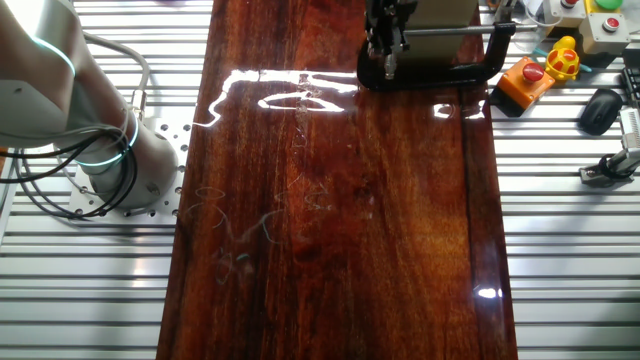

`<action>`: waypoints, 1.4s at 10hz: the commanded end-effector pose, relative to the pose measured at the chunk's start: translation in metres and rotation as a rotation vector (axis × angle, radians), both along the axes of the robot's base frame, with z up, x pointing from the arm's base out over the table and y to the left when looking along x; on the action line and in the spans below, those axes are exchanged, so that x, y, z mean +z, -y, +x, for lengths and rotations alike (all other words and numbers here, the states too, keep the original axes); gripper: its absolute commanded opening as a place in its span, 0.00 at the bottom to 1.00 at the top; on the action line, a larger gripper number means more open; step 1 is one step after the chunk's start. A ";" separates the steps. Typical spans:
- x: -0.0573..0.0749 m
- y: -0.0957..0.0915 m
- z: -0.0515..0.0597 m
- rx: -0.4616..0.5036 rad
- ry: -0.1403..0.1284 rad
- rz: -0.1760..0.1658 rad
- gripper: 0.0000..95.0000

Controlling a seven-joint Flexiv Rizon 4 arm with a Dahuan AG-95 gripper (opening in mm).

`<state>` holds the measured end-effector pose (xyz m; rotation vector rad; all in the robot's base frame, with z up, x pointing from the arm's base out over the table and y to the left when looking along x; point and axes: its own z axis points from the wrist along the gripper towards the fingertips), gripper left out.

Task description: Turn on the water tap

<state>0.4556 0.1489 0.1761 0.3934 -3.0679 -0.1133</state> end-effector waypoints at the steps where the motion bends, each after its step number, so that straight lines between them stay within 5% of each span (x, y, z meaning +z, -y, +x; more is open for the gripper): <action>1: -0.001 -0.003 0.007 0.004 -0.004 -0.001 0.00; 14: 0.001 -0.014 0.044 0.121 0.000 0.007 0.00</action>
